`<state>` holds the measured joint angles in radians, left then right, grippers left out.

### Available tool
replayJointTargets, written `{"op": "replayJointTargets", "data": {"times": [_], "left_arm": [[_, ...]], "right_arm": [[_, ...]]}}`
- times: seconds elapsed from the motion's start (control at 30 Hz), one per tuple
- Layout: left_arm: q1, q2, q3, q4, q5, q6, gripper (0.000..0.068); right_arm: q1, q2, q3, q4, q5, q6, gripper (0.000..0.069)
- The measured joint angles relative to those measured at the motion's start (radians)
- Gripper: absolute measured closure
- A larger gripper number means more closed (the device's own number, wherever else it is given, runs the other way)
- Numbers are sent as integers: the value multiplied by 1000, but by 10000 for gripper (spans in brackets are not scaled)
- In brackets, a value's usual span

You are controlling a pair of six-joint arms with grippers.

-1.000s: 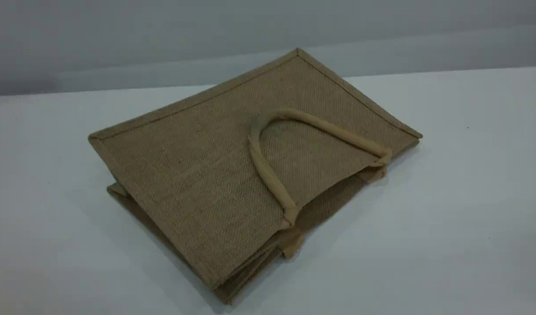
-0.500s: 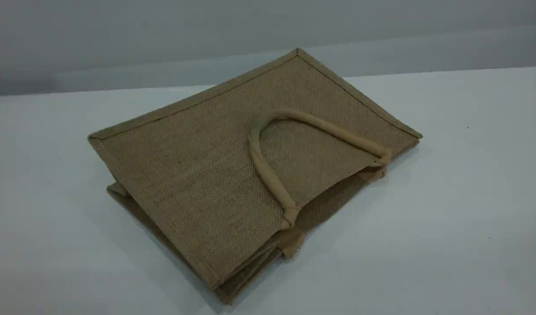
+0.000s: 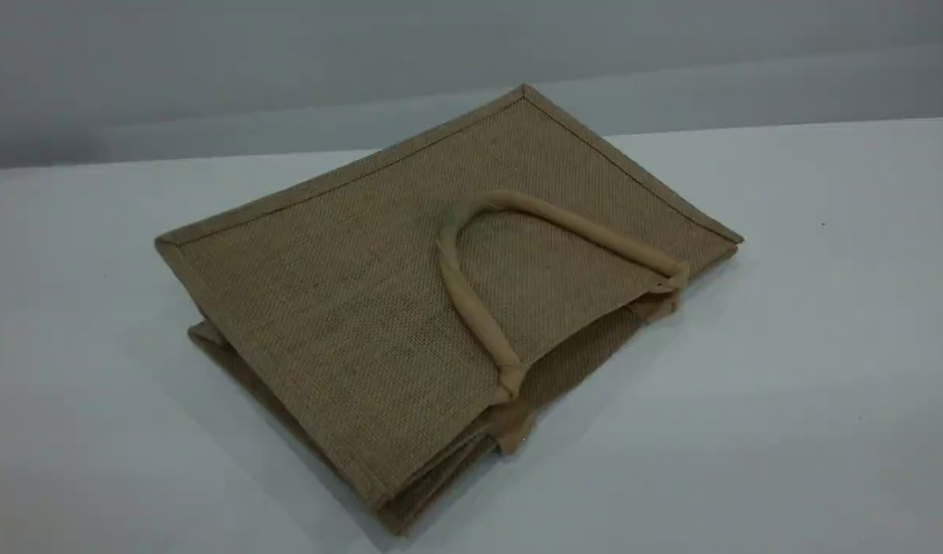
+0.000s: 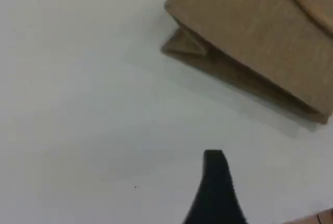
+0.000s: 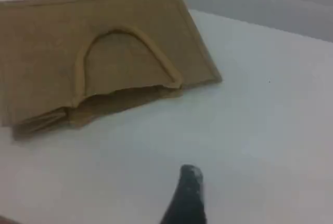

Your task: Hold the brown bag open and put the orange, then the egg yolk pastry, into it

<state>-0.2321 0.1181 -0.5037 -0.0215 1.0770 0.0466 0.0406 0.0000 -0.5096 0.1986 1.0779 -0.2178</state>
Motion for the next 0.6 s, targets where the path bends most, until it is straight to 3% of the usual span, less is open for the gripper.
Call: {"op": "replayJointTargets", "data": {"times": [0.6], "left_arm": [[0, 0, -1, 3, 3, -1, 204]], "right_arm": [[0, 0, 0, 0, 0, -1, 109]]}}
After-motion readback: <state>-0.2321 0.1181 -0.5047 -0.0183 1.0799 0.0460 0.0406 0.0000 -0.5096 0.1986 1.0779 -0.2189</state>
